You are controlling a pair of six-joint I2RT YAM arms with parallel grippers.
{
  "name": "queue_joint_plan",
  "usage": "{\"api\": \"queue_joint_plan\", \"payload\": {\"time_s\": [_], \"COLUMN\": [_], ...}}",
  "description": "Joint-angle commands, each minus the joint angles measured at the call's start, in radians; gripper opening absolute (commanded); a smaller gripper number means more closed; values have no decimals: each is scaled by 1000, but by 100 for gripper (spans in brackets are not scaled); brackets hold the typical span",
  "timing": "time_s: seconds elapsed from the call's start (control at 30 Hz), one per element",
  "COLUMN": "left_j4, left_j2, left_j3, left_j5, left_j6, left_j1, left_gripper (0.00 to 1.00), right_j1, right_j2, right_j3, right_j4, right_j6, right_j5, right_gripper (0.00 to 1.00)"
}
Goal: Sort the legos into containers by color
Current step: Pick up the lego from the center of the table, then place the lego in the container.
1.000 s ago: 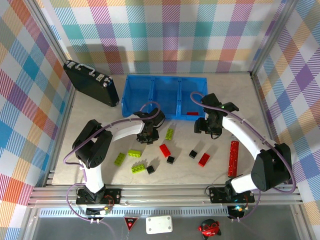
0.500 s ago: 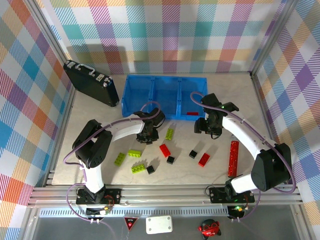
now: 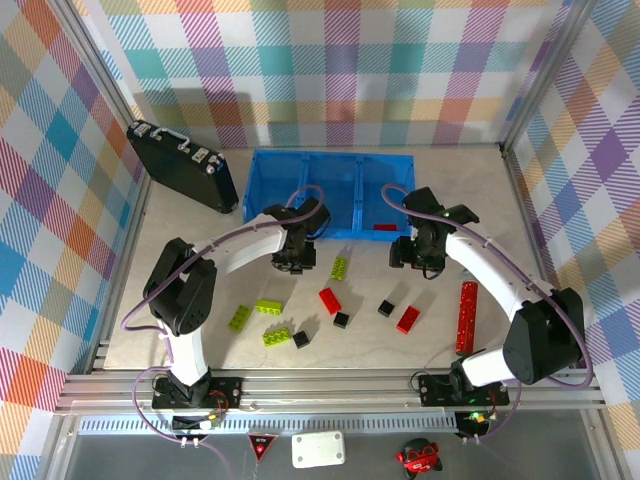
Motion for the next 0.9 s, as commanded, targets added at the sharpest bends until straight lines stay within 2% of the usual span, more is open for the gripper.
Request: {"api": "queue_joint_plan", "payload": {"time_s": [0.0,0.3,0.53,0.87], "left_j4": [-77,-89,-54,-53], "left_j2": [-2,30,98,258], "left_j3": [57,174,252,443], "left_j5": [-16,-2,53,116], "left_j6": [118,243,302,345], "left_j1": [32,143,243,311], "left_gripper": [38,38,38,38], "right_j1": [2,2,1,2], "right_j2": [-32,-56,-87,-114], "right_j3": [-9,-1,-1,-1], "right_j4": [-33,-64,-88,-116], "right_j6": [20,29,42,57], "right_j5": [12,28,40,50], "right_gripper": [67,67,66,66]}}
